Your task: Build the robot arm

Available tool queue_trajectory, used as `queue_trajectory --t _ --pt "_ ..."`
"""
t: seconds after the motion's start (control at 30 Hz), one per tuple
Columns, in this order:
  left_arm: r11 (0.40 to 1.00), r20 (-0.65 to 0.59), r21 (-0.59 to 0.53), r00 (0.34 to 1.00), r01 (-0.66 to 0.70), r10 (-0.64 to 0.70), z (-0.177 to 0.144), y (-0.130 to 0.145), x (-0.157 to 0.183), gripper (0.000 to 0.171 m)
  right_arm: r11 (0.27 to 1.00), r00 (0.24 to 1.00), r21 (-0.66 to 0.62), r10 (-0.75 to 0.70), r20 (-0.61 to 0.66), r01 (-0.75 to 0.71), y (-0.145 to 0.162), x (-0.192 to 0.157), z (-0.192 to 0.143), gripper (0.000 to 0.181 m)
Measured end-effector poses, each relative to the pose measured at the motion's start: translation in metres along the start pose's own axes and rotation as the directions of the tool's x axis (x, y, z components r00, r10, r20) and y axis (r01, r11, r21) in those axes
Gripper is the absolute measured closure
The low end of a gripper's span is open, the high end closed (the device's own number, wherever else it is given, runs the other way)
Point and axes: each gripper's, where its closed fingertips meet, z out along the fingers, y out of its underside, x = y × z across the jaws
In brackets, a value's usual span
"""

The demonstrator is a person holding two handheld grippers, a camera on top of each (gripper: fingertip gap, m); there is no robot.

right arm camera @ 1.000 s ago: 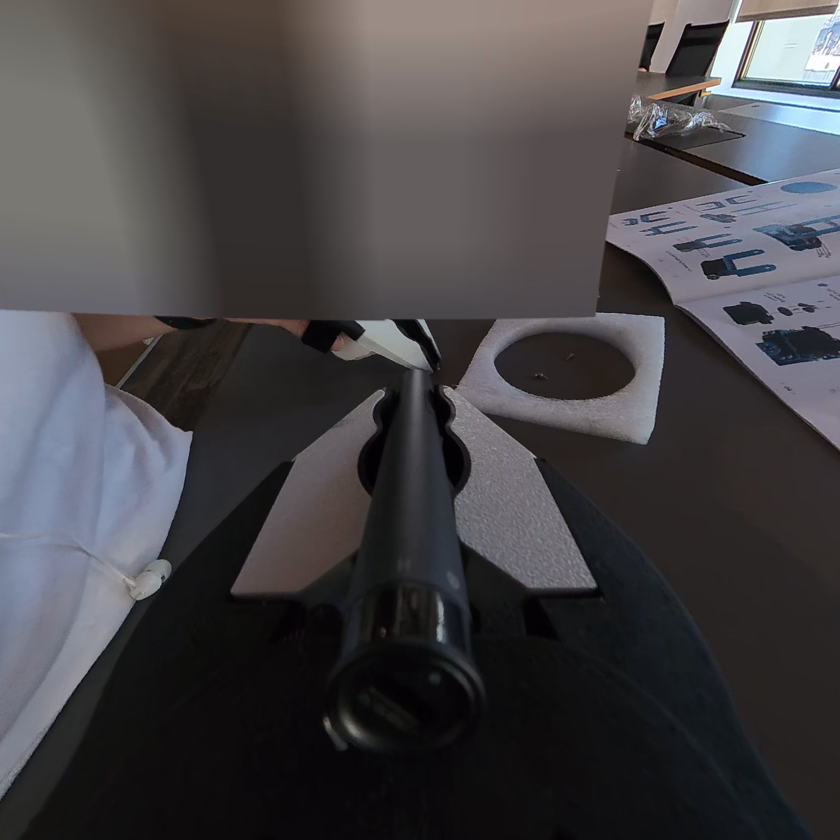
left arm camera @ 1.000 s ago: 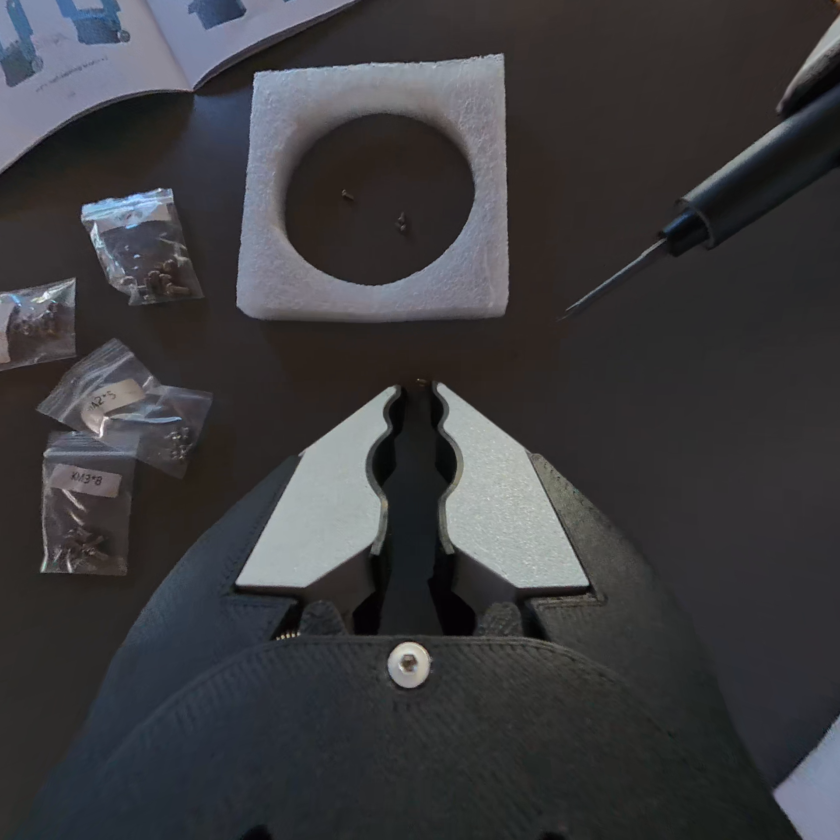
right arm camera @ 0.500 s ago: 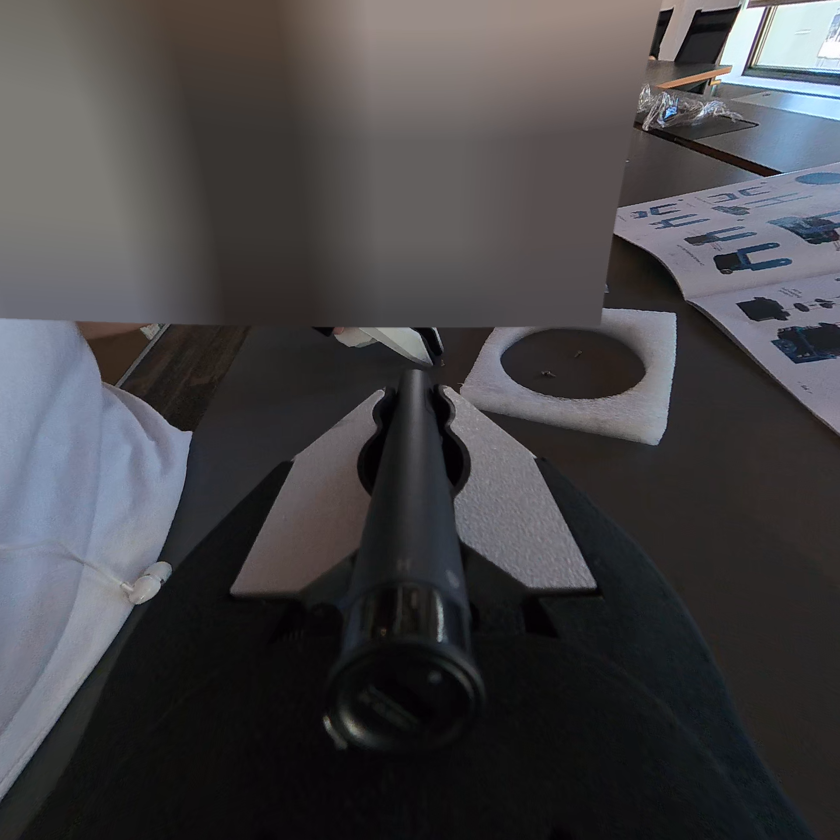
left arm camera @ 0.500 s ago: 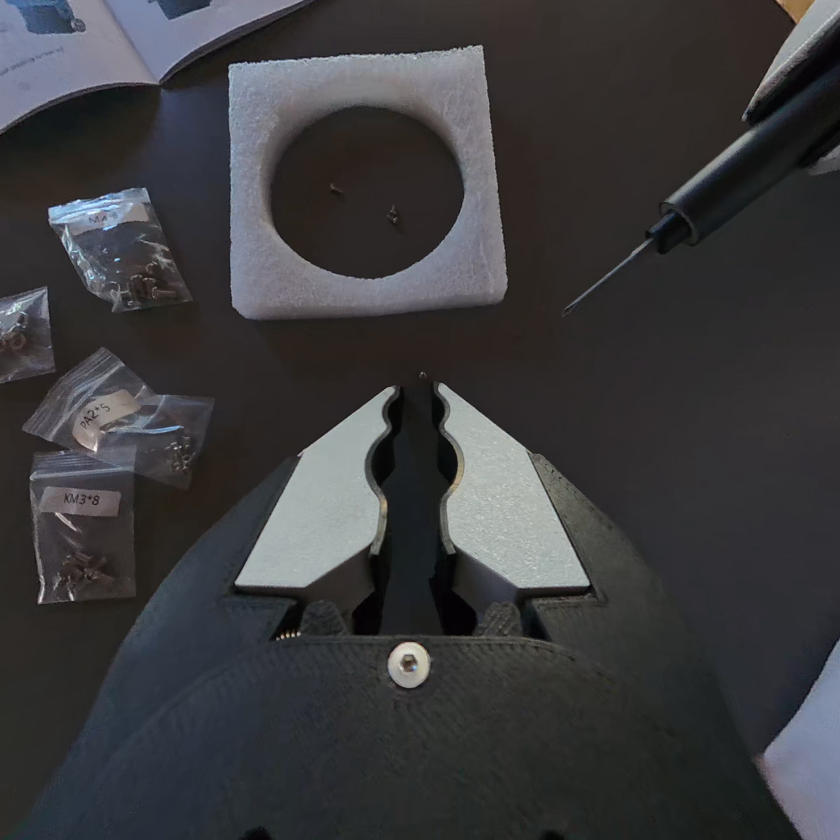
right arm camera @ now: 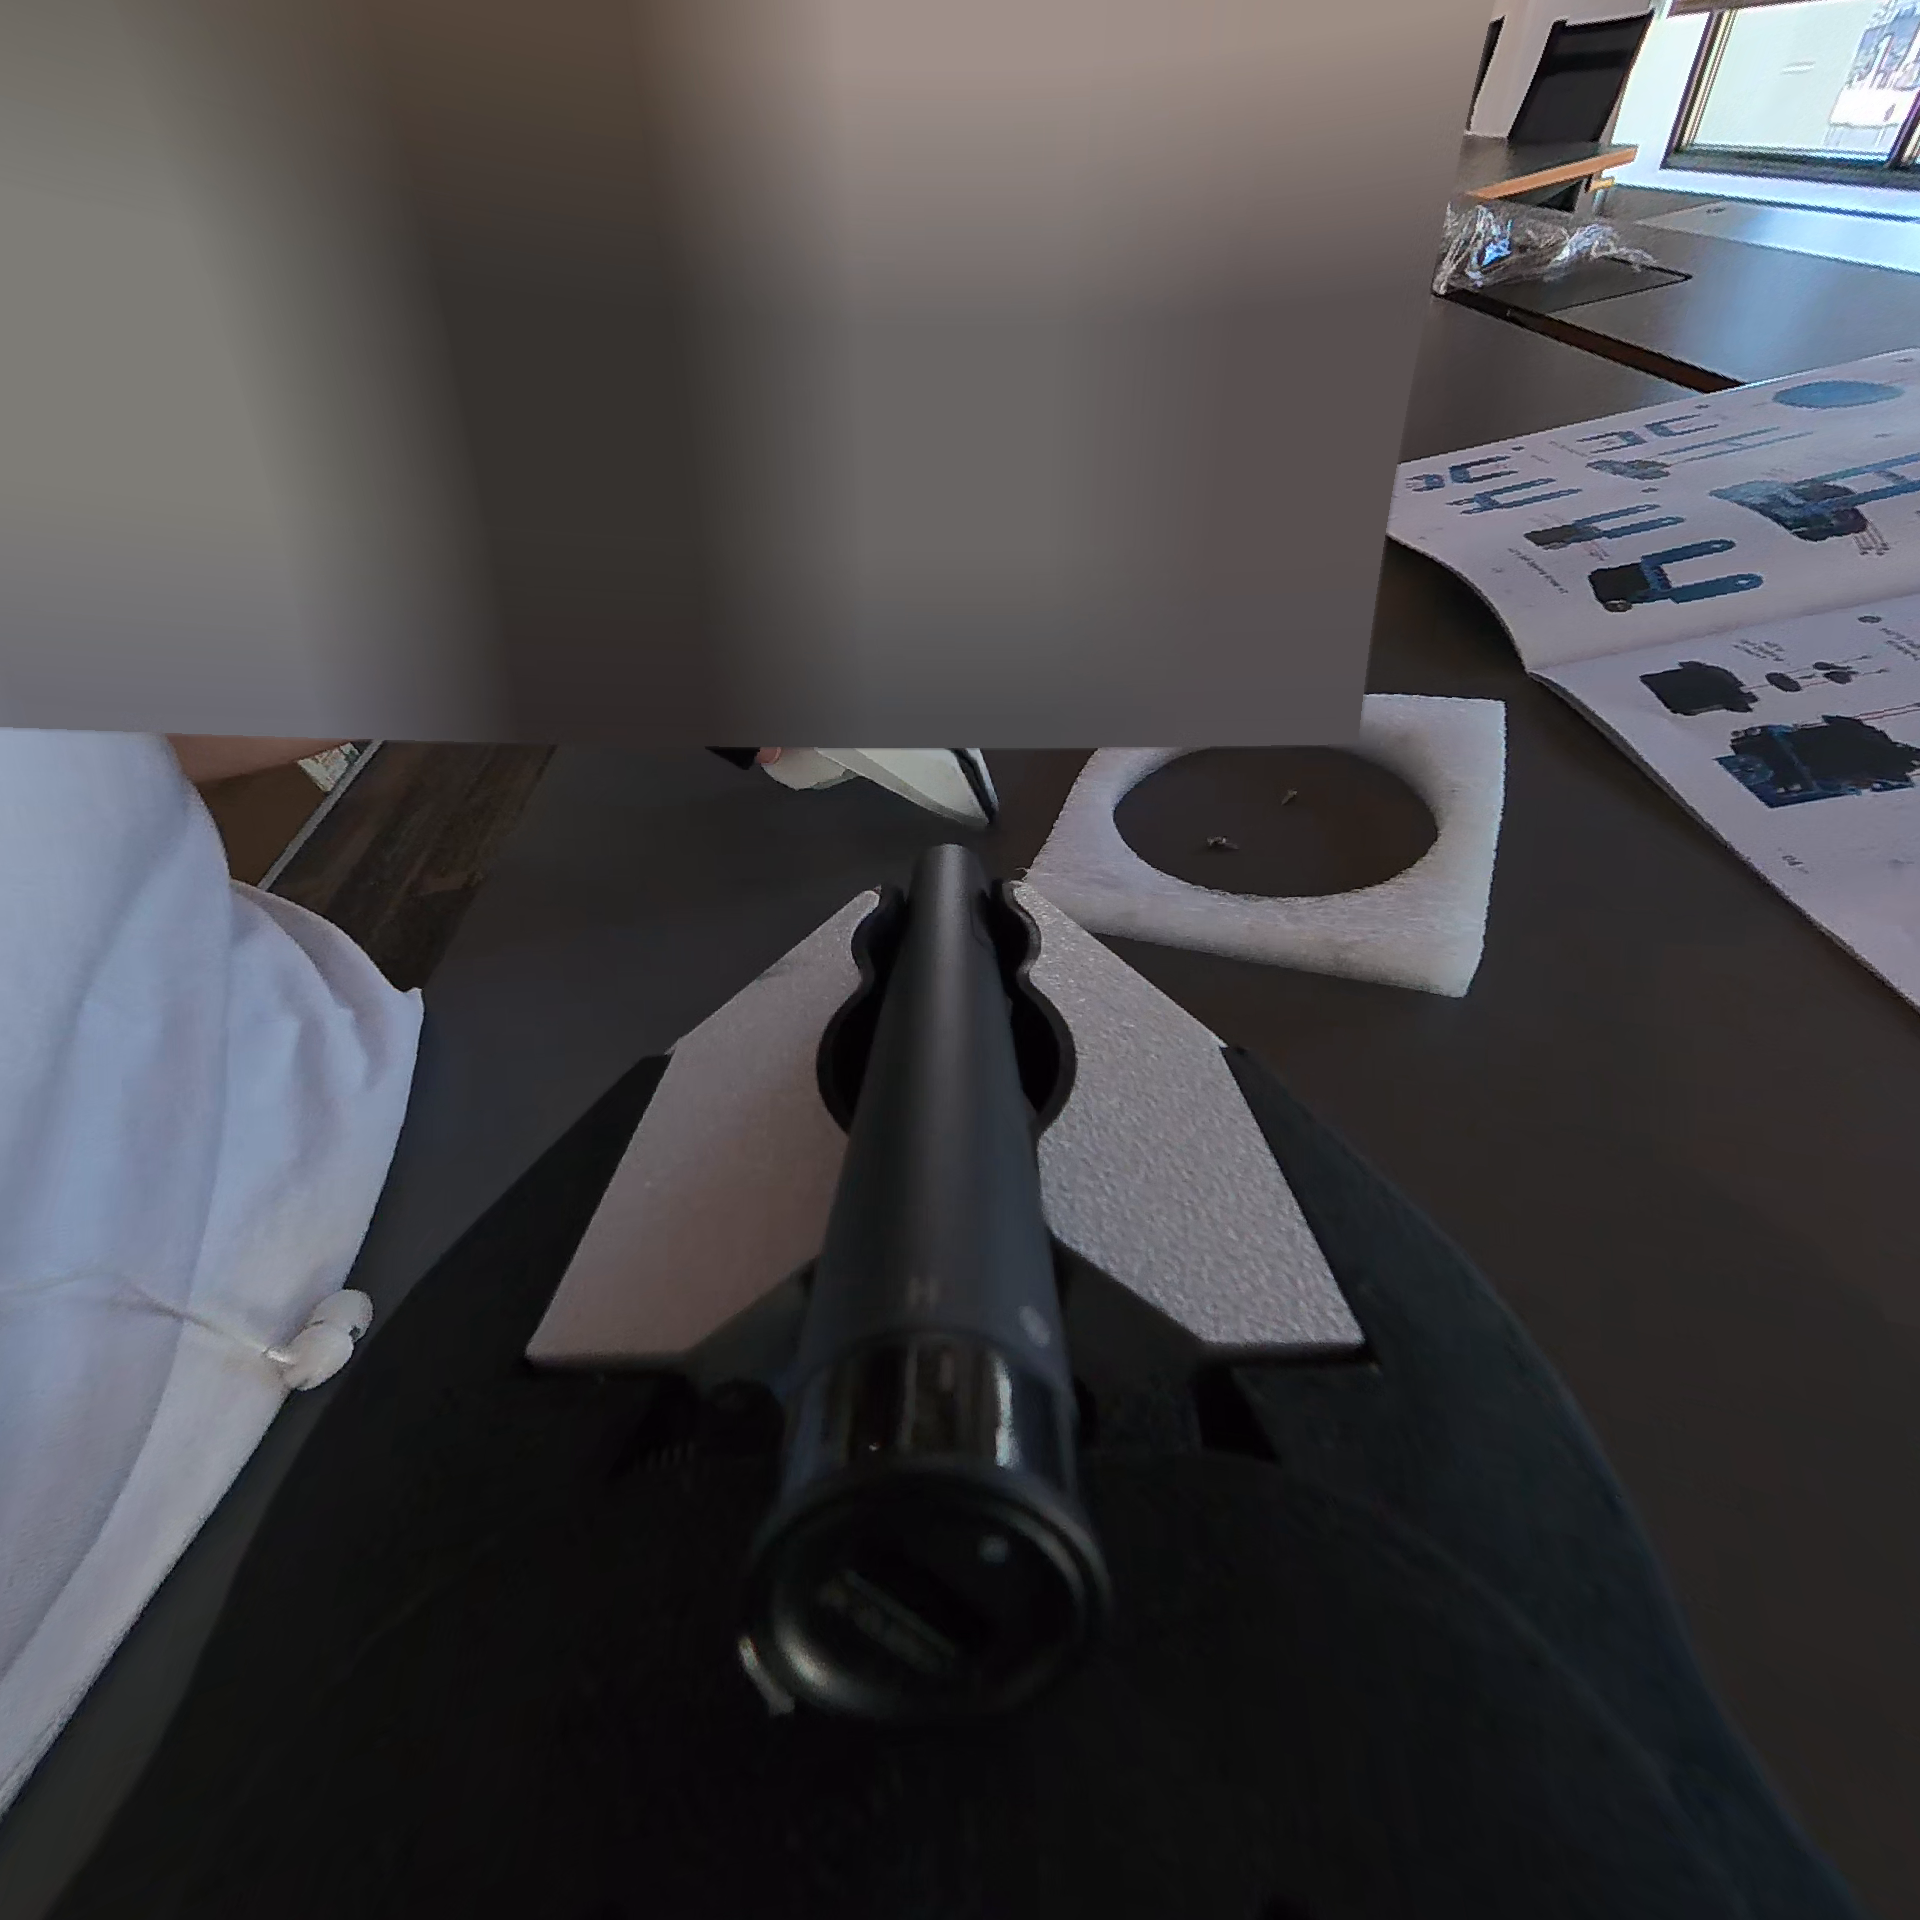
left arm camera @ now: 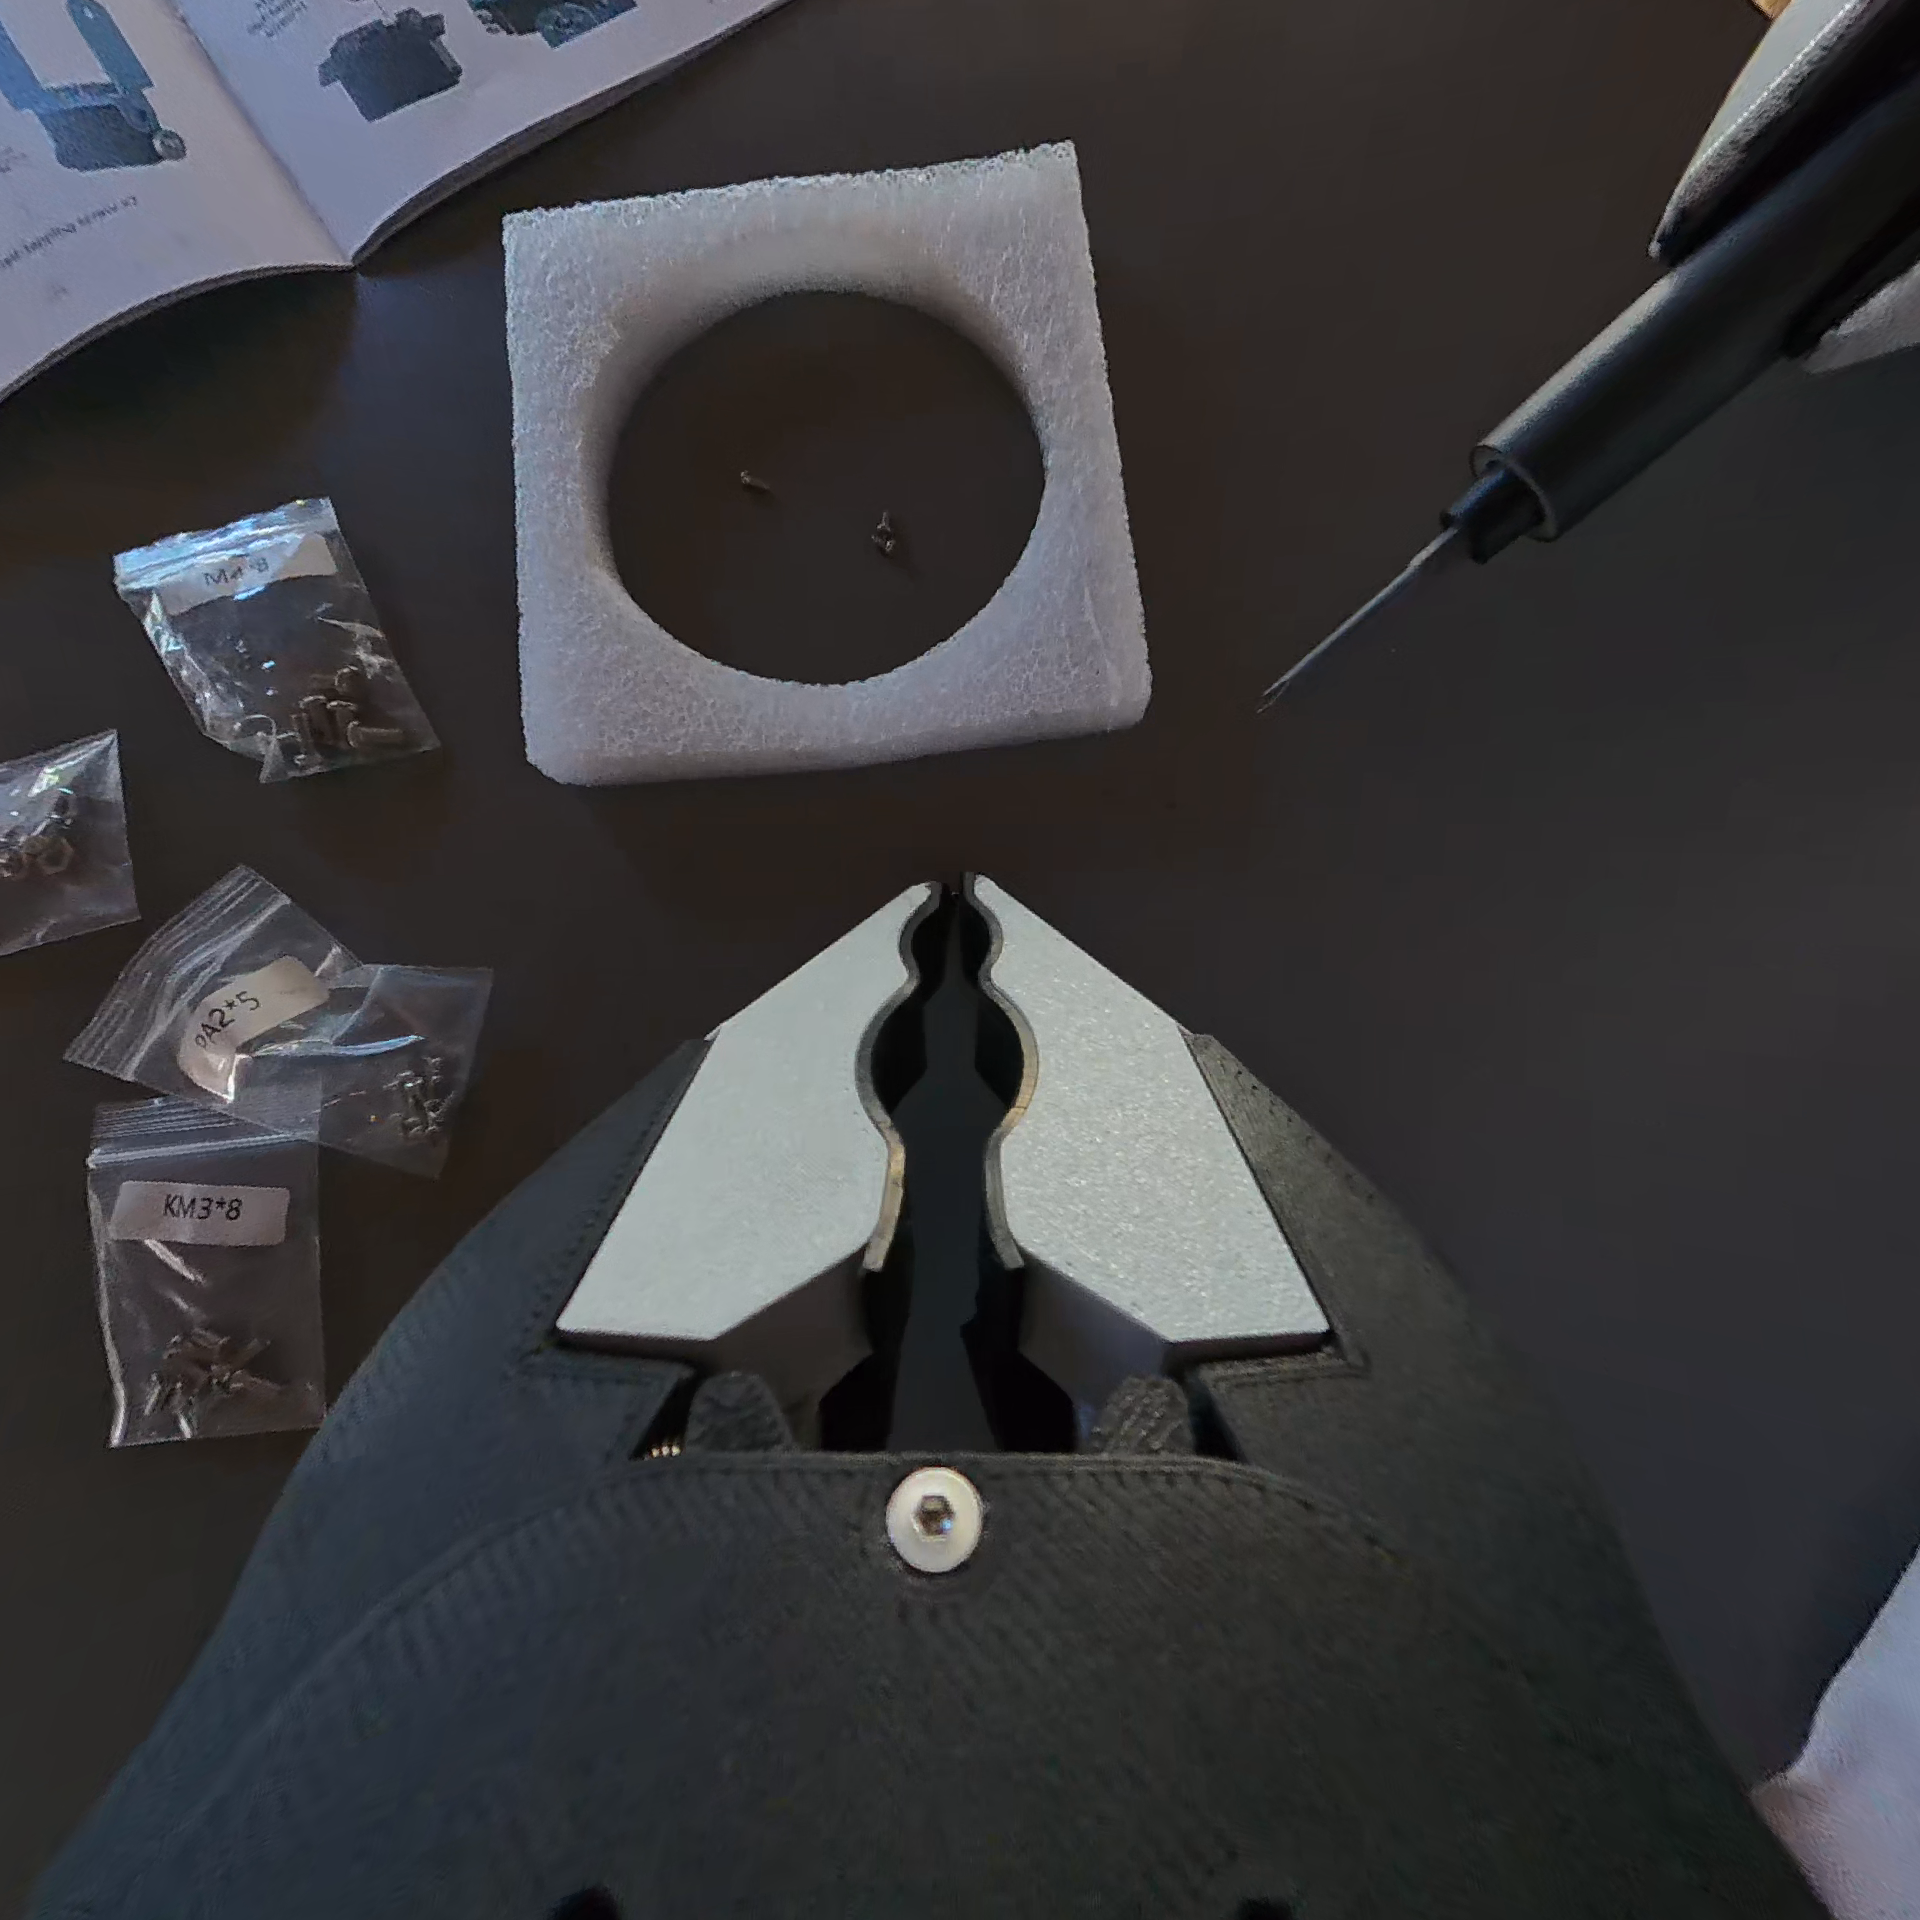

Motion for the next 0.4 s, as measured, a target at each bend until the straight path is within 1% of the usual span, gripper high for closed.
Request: queue_trajectory --t 0.07,0.1,0.13,0.17,0.2,0.23,0.27,0.33,0.37,0.4 --pt "0.997 -0.019 0.046 0.998 0.061 -0.06 -0.005 -0.005 -0.002 0.171 1.0 1.0 0.004 -0.004 -0.001 0.004 -0.002 0.001 0.0 0.164" --pt "0.989 -0.059 0.076 0.991 0.126 -0.122 -0.008 -0.009 -0.001 0.171 1.0 1.0 0.007 -0.007 -0.003 0.007 -0.003 0.001 0.0 0.164" --pt "0.97 -0.127 0.106 0.971 0.217 -0.204 -0.012 -0.014 0.002 0.171 1.0 1.0 0.015 -0.014 -0.009 0.014 -0.006 0.002 0.0 0.164" --pt "0.935 -0.224 0.13 0.929 0.329 -0.296 -0.016 -0.02 0.007 0.171 0.999 1.0 0.026 -0.023 -0.016 0.023 -0.009 0.003 0.0 0.164" --pt "0.883 -0.341 0.138 0.858 0.449 -0.383 -0.021 -0.027 0.012 0.171 0.999 0.999 0.042 -0.034 -0.021 0.035 -0.013 0.003 0.0 0.164" --pt "0.814 -0.464 0.129 0.76 0.567 -0.456 -0.028 -0.035 0.017 0.171 0.997 0.999 0.064 -0.043 -0.025 0.045 -0.018 0.002 0.001 0.164" --pt "0.732 -0.58 0.104 0.639 0.673 -0.505 -0.035 -0.043 0.02 0.171 0.995 0.999 0.088 -0.048 -0.024 0.05 -0.022 0.001 0.001 0.164" --pt "0.573 -0.75 0.017 0.389 0.82 -0.535 -0.051 -0.056 0.021 0.171 0.988 0.998 0.144 -0.061 -0.015 0.062 -0.031 -0.005 0.0 0.164" --pt "0.518 -0.798 -0.03 0.292 0.855 -0.527 -0.056 -0.059 0.021 0.171 0.983 0.997 0.17 -0.073 -0.018 0.075 -0.035 -0.008 -0.002 0.164" --pt "0.479 -0.831 -0.063 0.22 0.875 -0.512 -0.061 -0.062 0.022 0.171 0.977 0.996 0.196 -0.088 -0.024 0.091 -0.039 -0.011 -0.004 0.164"
